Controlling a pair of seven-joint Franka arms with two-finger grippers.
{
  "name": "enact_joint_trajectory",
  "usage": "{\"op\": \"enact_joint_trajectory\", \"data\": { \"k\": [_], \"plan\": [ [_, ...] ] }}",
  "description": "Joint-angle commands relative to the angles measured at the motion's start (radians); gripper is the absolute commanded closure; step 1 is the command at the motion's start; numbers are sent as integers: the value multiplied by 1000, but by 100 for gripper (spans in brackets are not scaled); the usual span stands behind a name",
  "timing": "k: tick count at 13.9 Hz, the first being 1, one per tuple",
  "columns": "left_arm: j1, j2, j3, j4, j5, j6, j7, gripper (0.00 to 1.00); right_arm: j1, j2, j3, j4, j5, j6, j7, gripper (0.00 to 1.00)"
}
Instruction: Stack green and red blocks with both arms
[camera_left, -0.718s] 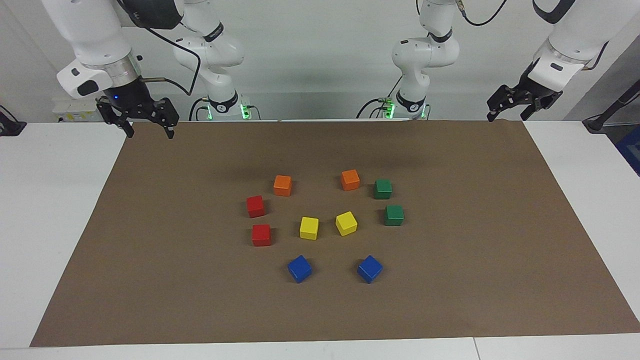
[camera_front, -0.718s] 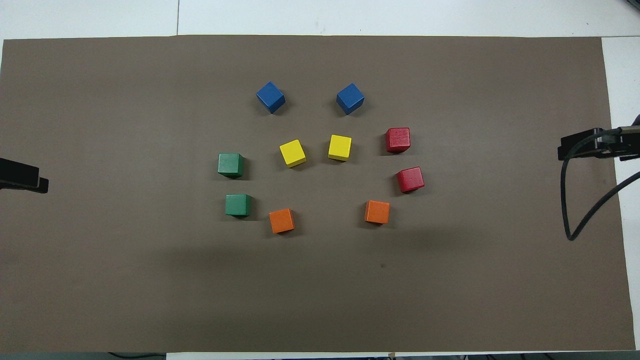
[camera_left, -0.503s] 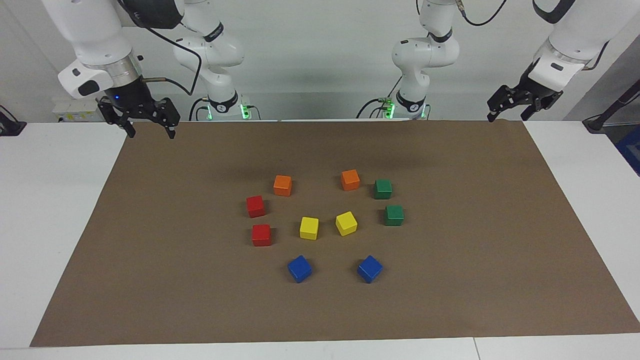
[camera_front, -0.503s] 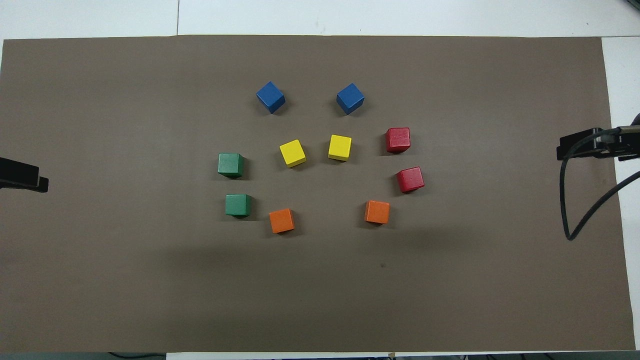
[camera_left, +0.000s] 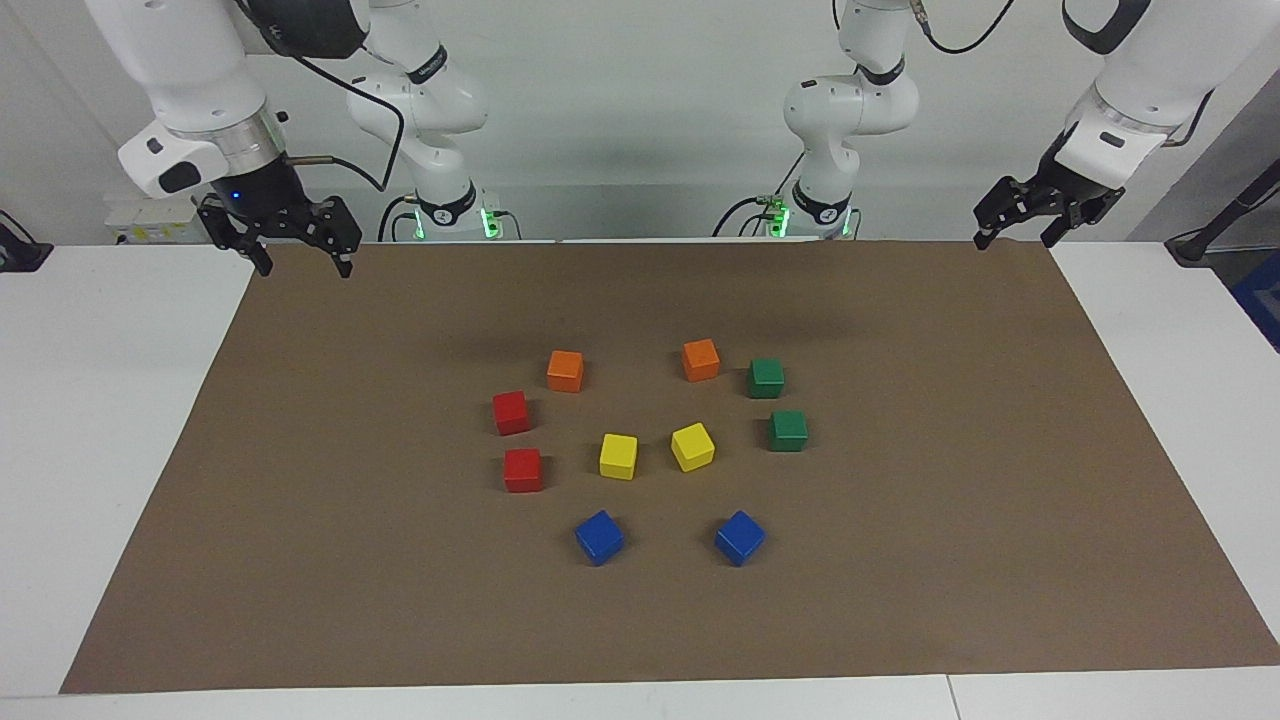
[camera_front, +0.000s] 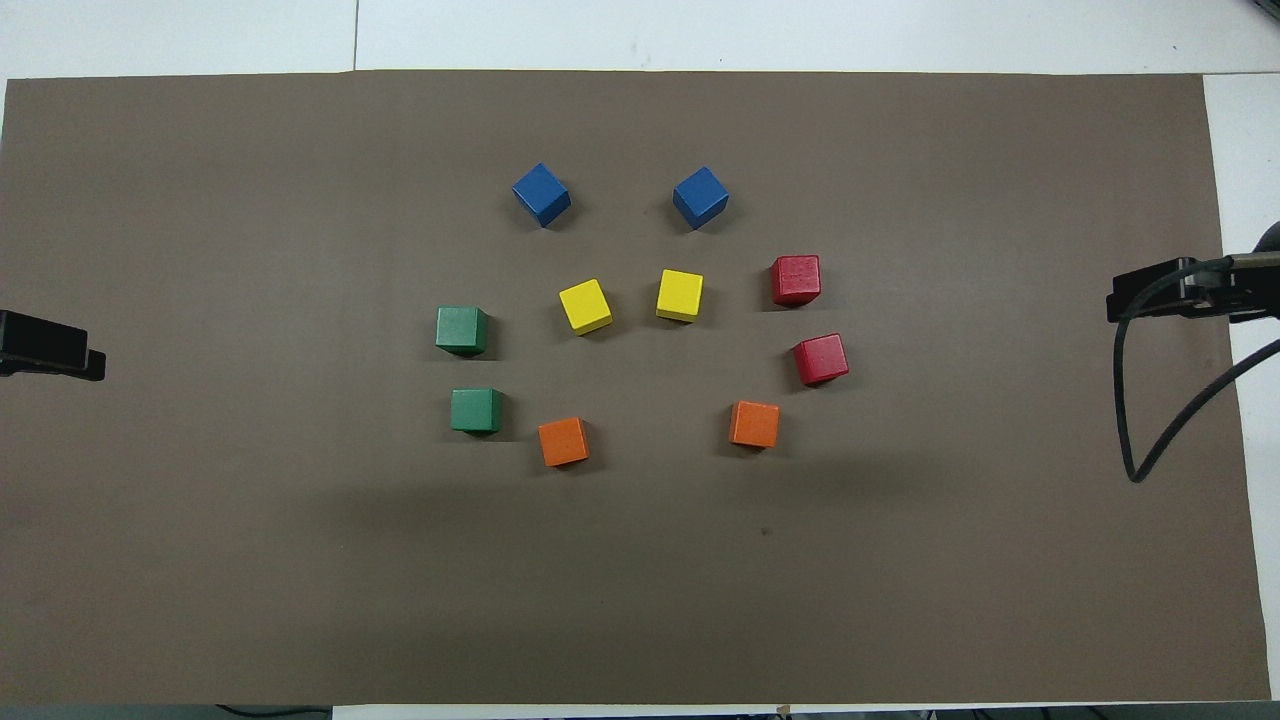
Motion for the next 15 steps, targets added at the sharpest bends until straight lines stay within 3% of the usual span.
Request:
{"op": "enact_joint_trajectory", "data": {
  "k": [1,3,7,10,15],
  "plan": [
    [-30,-57,-2,-113,-17,106,0,0,72,-4,8,-45,20,21,106,0],
    [-79,-83,-2,-224,-77,231,-38,0,132,2,8,-95,20,91,155,0],
    [-271,-14,-2,-370,-88,469,-190,0,221,63,8,-184,42,224,244,0],
    [-364,111,-2,-382,-88,577,-220,0,234,129,8,-265,40,387,254,0],
    [-426,191,1,-423,-86,669,-228,0,258,215,8,-319,42,556,264,0]
  ]
}}
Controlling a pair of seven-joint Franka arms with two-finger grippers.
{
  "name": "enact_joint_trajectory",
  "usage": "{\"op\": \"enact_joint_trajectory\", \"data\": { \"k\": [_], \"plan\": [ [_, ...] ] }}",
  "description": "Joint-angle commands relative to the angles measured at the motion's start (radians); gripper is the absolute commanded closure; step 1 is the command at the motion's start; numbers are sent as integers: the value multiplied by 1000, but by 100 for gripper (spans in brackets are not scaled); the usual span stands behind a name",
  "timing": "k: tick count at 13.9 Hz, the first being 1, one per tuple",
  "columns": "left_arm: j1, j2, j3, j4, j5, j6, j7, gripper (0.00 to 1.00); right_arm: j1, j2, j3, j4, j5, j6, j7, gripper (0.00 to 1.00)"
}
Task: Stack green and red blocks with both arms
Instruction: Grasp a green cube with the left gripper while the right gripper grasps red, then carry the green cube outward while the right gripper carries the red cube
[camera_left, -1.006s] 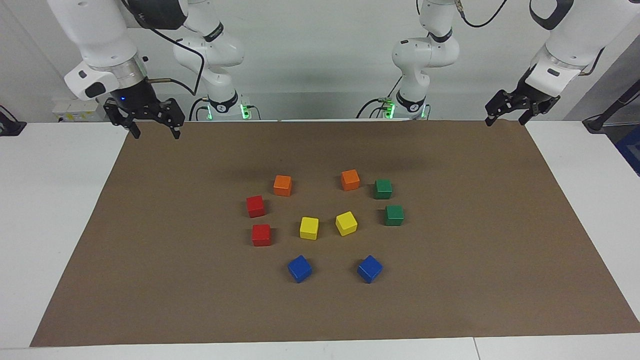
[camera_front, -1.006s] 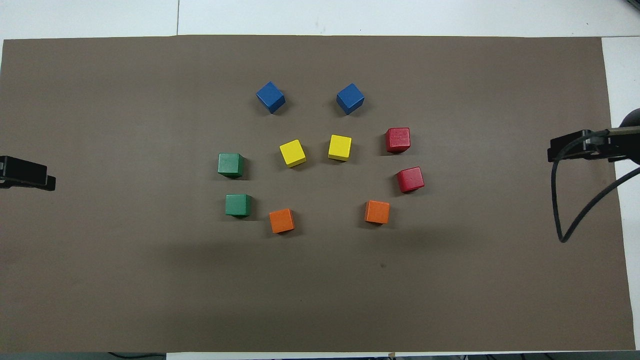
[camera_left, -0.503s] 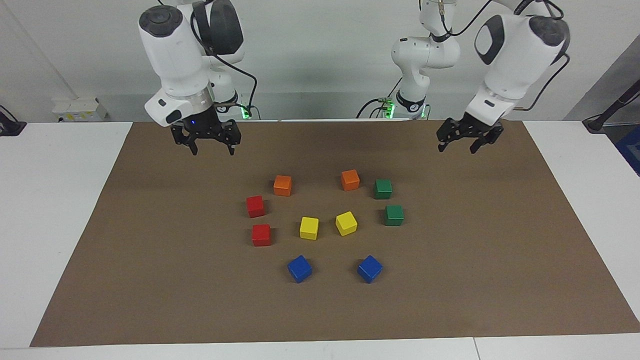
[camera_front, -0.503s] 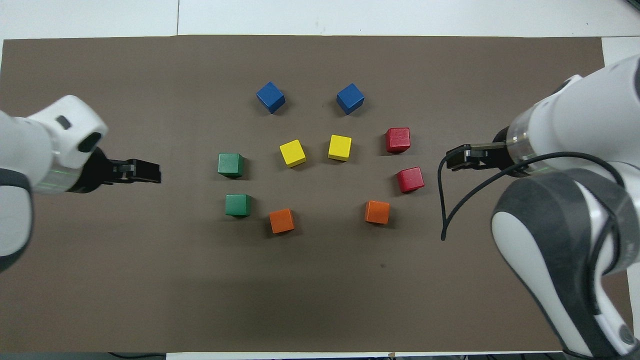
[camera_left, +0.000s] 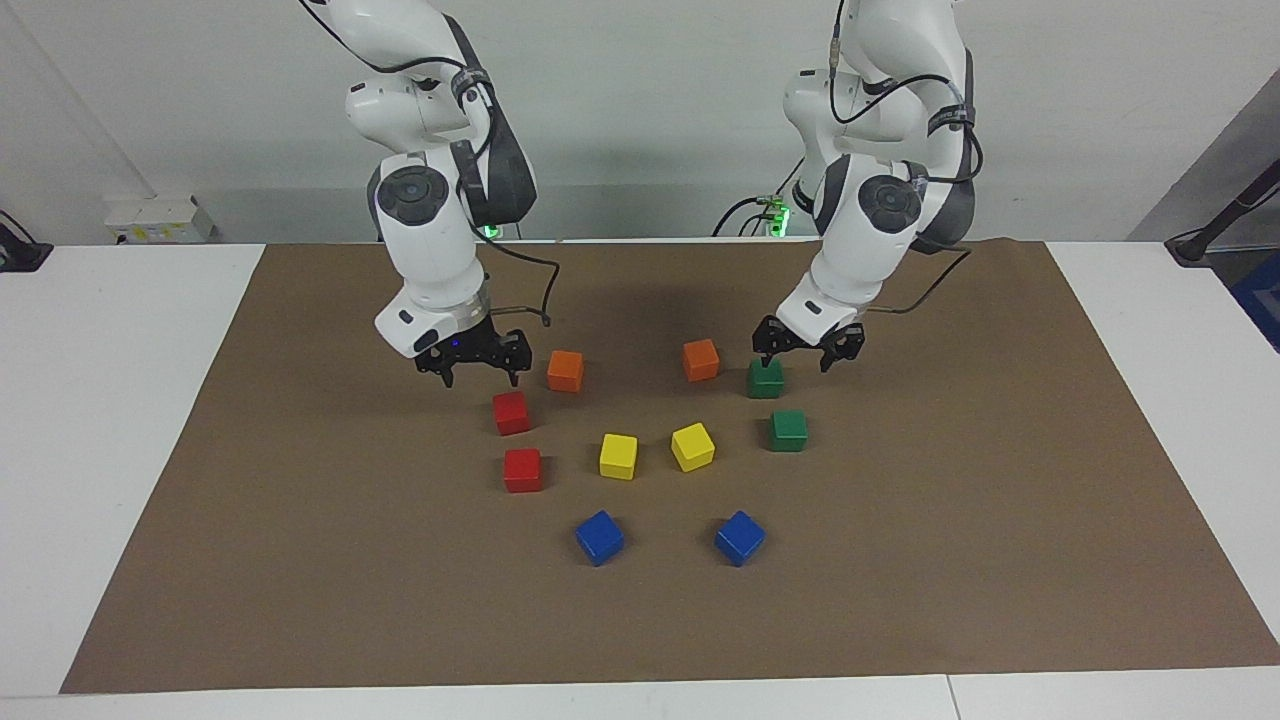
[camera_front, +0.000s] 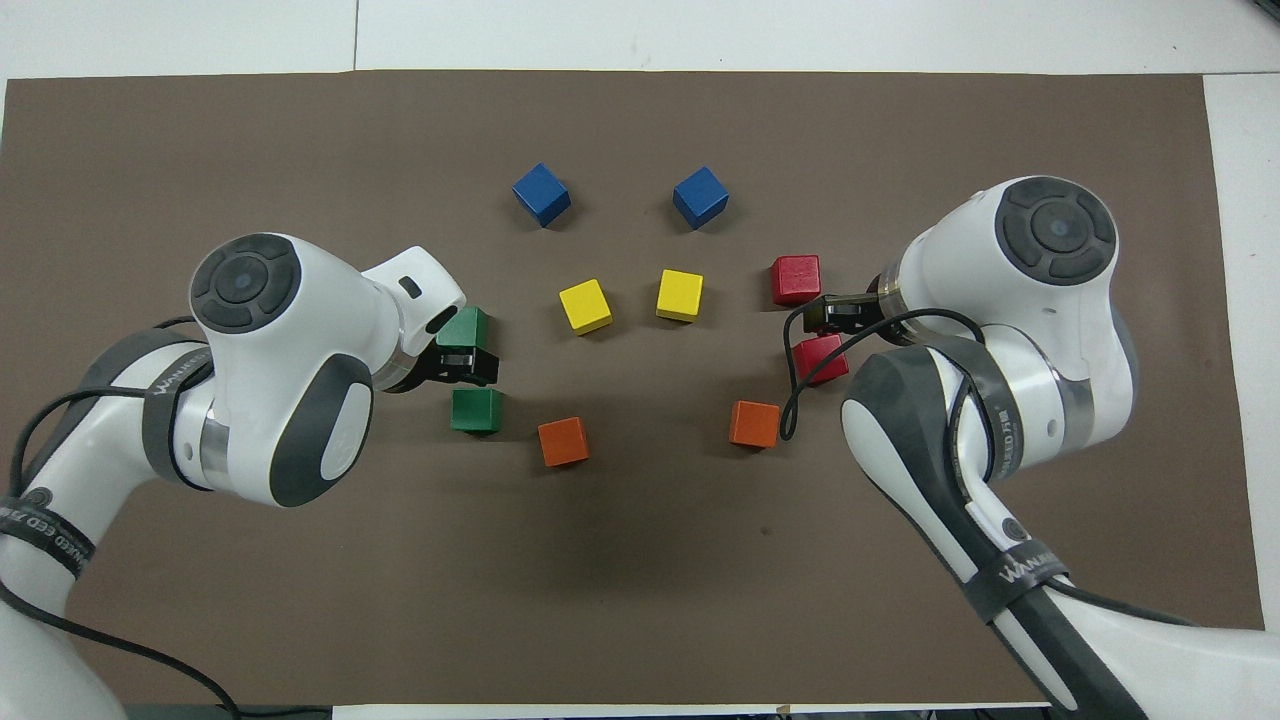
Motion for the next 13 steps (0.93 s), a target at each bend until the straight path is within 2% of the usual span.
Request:
{"op": "enact_joint_trajectory", "data": {
  "k": [1,5,8,13],
  "plan": [
    [-21,11,19,-22,-9,34,-7,0,17,17,-3,-24,16,55,21,0],
    [-46,17,19,-91,-7,107,-22,0,23,46,-3,-71,16,145,21,0],
    [-48,22,18,-103,-7,128,-37,0,28,64,-3,-99,16,184,18,0],
    [-75,28,18,-160,-7,212,-82,0,35,66,-3,-176,15,254,4,0]
  ]
}}
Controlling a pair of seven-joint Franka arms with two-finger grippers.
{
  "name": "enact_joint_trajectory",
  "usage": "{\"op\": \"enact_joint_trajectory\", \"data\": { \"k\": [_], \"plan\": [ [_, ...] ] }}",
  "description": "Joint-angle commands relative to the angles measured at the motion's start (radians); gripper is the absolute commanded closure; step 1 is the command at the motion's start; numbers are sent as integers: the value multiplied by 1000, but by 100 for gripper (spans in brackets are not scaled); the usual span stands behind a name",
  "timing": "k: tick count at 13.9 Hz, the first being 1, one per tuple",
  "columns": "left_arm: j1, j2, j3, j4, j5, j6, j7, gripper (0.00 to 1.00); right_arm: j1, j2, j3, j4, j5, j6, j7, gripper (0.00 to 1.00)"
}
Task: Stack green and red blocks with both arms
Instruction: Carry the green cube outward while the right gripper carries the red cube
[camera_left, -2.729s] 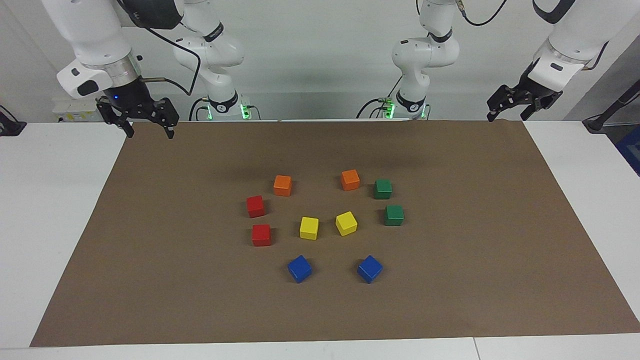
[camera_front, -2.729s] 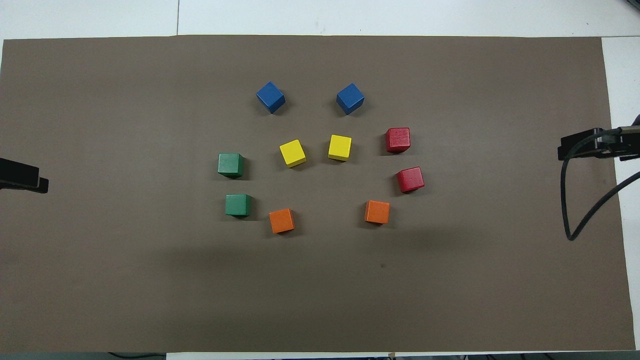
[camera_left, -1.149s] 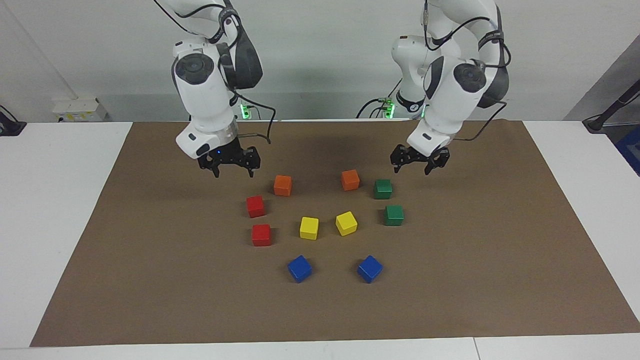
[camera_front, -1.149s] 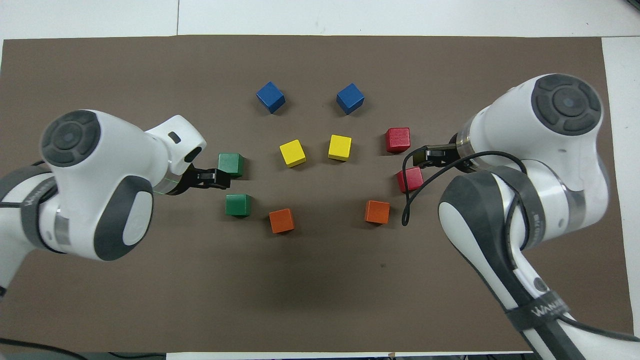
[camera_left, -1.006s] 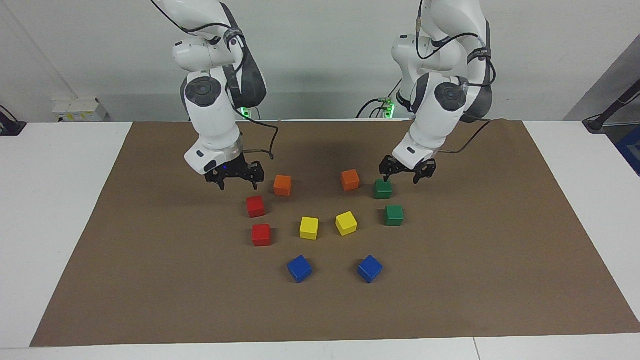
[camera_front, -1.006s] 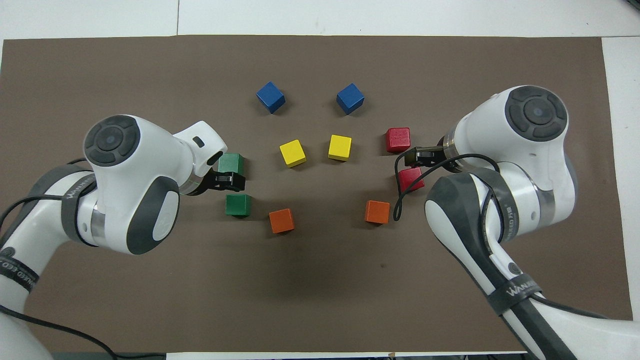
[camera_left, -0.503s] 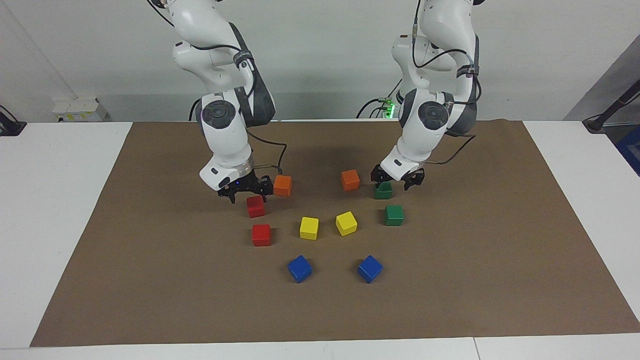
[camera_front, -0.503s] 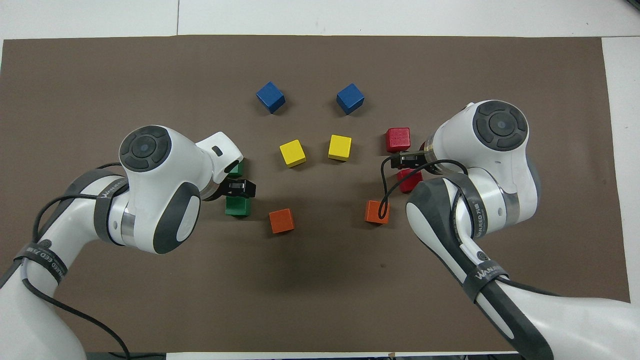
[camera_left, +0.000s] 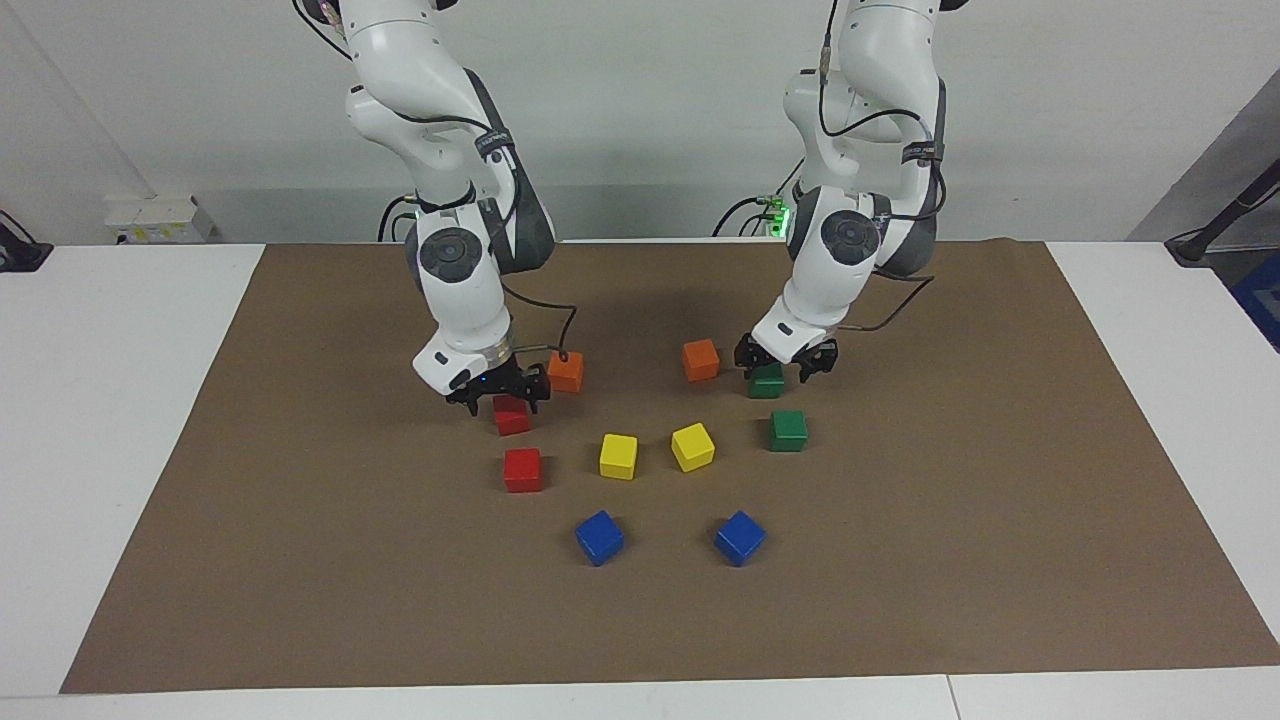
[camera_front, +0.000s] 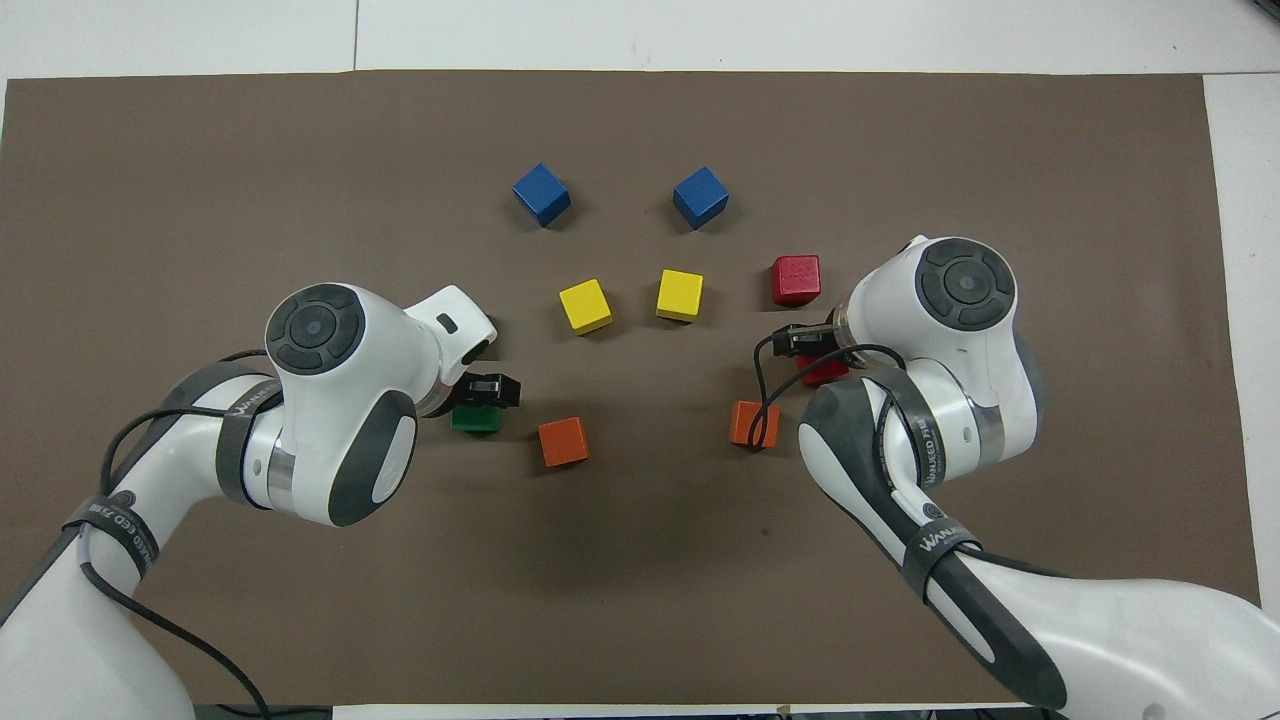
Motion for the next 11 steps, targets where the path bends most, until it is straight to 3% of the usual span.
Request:
{"op": "enact_joint_trajectory", "data": {
  "k": [1,3,4,5,7,8,9,10,11],
  "plan": [
    [-39,9,17,-37,-7,69,-42,0,7,-9,-3,-68,12,68,2,0],
    [-56,29,19,-39,-7,82,-48,0,7,-11,-3,-100,12,113,0,0],
    [-59,36,19,-39,-7,89,-49,0,7,-12,-3,-108,12,114,-1,8],
    [-59,43,19,-39,-7,89,-47,0,7,-15,-3,-118,12,113,-6,33],
    [-59,45,19,-37,-6,89,-41,0,10,-21,-3,-135,14,111,-4,94],
    [-59,45,20,-37,-3,89,-39,11,10,-23,-3,-137,12,104,-3,100],
    [-59,45,20,-37,-1,89,-38,37,4,-24,-3,-131,14,101,-7,100],
    [-59,45,22,-37,1,88,-35,77,-11,-26,-5,-109,12,84,-18,100],
    [-57,45,22,-37,2,85,-30,100,-51,-23,-5,-62,12,32,-70,100]
  ]
}}
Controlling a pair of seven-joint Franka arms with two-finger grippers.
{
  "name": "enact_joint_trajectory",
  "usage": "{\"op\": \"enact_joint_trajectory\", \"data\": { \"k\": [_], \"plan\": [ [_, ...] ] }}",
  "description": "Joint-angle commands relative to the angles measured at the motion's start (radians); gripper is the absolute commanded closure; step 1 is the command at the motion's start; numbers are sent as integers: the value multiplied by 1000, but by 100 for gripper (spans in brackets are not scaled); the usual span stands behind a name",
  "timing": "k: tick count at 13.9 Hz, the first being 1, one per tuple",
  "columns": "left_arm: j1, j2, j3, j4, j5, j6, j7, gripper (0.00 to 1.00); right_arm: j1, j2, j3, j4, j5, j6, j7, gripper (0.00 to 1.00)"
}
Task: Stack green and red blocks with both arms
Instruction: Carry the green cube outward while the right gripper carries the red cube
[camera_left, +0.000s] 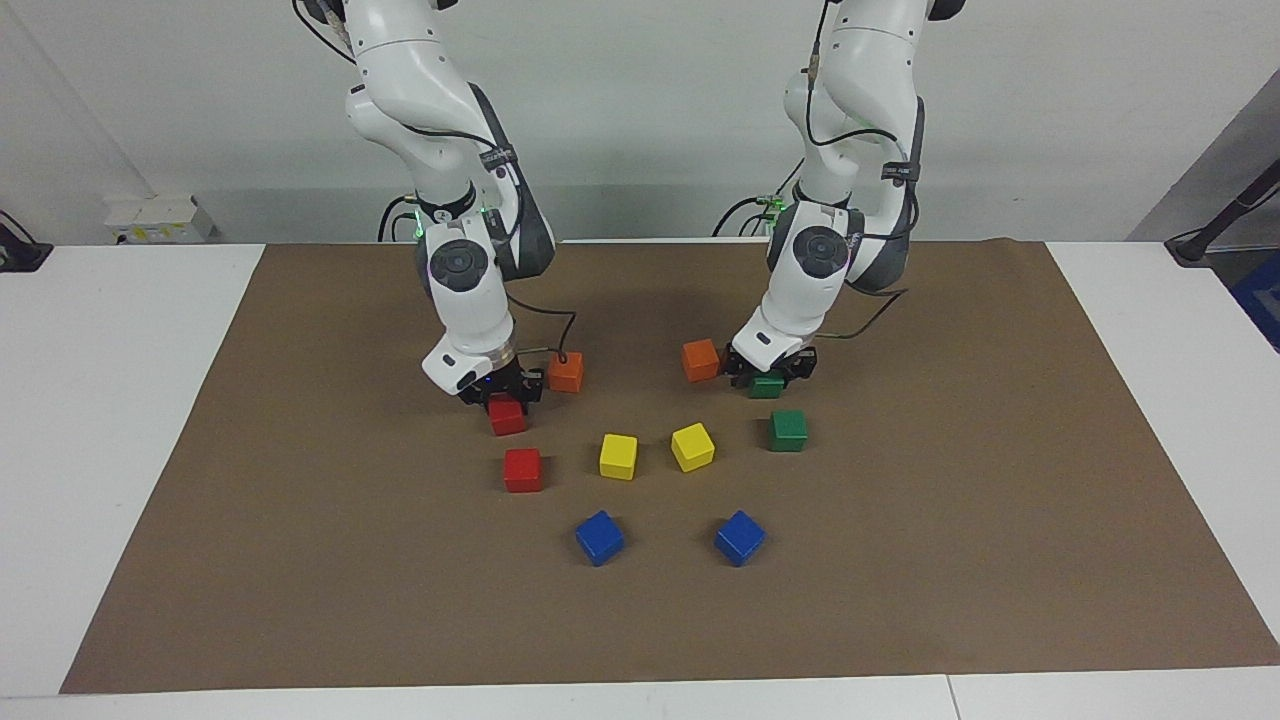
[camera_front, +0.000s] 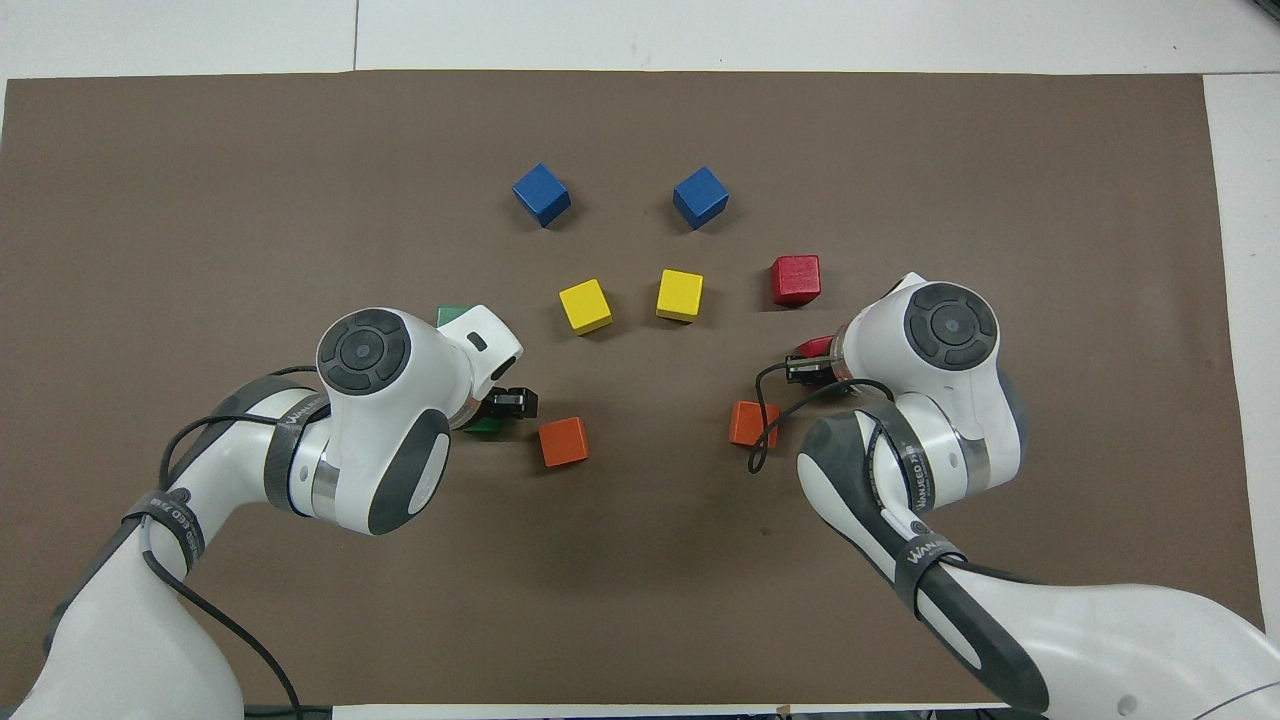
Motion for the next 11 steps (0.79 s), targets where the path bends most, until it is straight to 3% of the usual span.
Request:
{"op": "enact_joint_trajectory", "data": {
  "k": [1,4,7,11],
  "plan": [
    [-14,-3,18,-11,2,16,18,100,-100,-9,1,105,12,-118,-132,100],
    [0,-6,20,5,2,4,23,100,-211,25,-2,201,12,-157,-286,100],
    [31,-14,21,49,2,-54,24,100,-294,46,-4,196,-3,-87,-307,100],
    [149,-73,21,192,2,-316,44,100,-369,97,-4,201,-21,-36,-366,100]
  ]
}}
